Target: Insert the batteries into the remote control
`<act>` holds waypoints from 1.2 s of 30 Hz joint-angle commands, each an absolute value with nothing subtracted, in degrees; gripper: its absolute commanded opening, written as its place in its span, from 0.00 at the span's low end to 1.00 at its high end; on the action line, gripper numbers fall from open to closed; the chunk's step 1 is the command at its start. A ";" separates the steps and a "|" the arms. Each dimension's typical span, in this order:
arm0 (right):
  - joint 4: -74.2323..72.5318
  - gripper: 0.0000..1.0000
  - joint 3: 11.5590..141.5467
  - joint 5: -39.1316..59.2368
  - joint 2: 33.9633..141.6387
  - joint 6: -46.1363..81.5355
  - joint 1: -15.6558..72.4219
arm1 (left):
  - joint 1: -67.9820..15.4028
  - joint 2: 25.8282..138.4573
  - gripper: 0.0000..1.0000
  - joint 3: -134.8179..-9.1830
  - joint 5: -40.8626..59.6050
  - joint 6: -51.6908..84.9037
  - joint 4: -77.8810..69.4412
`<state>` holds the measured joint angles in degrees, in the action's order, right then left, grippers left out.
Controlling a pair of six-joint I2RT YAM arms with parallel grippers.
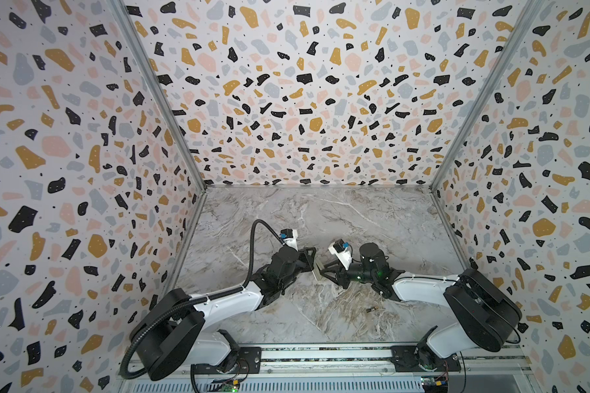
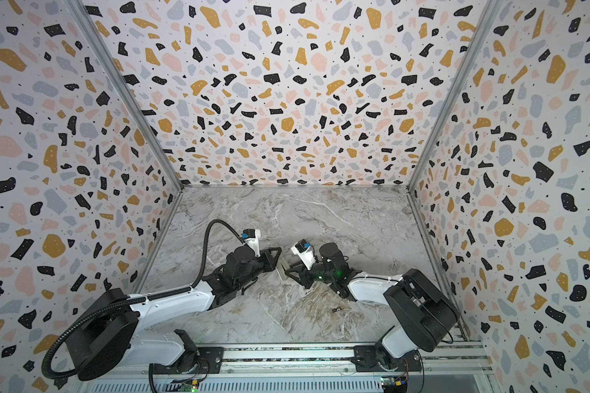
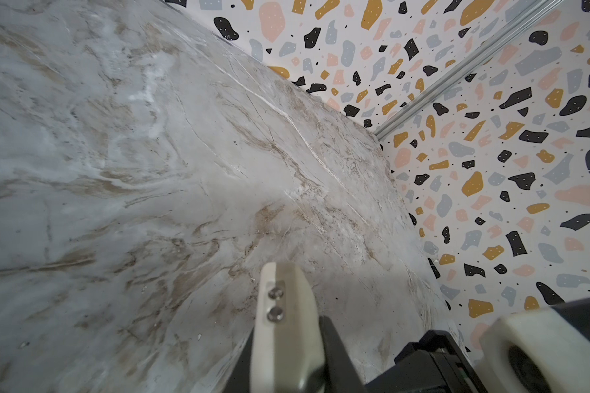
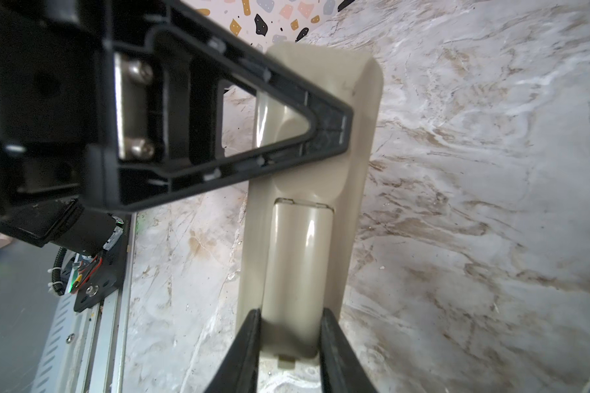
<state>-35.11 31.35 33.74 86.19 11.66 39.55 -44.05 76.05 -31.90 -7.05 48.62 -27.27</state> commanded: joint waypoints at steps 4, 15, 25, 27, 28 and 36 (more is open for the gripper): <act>-35.57 0.22 33.31 34.88 86.11 11.49 39.38 | -44.65 76.20 0.00 -34.28 -7.87 48.22 -30.06; -35.80 0.15 33.22 35.33 86.31 11.83 39.06 | -44.73 76.32 0.00 -34.36 -9.46 48.57 -29.59; -35.76 0.12 32.83 35.39 86.04 11.90 38.46 | -44.58 75.94 0.00 -34.19 -13.51 48.52 -26.83; -35.75 0.12 32.78 35.28 86.00 11.87 38.37 | -44.24 75.75 0.00 -34.02 -13.62 48.41 -26.84; -35.61 0.12 32.79 35.10 86.01 11.92 38.32 | -43.87 75.61 0.00 -33.86 -13.62 48.34 -26.76; -30.81 0.12 33.85 29.29 86.80 10.83 37.84 | -40.14 72.22 0.00 -31.01 -12.60 47.05 -25.16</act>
<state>-33.87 31.48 32.42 86.32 11.53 38.20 -41.28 74.61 -32.21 -12.10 48.56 -24.05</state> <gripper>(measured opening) 0.263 0.234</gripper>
